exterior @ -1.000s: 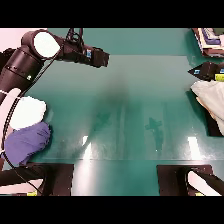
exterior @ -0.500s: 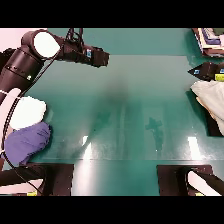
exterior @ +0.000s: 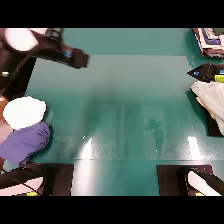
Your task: Fold the shirts.
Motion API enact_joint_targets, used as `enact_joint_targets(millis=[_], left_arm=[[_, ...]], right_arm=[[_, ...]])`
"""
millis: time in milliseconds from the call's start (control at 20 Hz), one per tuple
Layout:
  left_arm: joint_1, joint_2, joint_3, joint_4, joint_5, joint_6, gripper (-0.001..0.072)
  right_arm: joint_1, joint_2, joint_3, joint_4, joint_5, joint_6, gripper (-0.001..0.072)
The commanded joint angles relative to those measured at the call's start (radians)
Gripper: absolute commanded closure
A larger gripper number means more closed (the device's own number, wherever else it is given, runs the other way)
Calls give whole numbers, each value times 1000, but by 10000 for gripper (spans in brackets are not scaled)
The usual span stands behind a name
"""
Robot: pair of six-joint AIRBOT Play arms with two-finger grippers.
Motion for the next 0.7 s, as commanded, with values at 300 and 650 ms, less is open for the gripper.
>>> enact_joint_targets(millis=[300, 650], left_arm=[[504, 268, -346, 240, -180, 23, 681], [626, 261, -696, 285, 111, -36, 48]], right_arm=[[0, 1, 0, 1, 4, 0, 695], [0, 1, 0, 1, 14, 0, 695]])
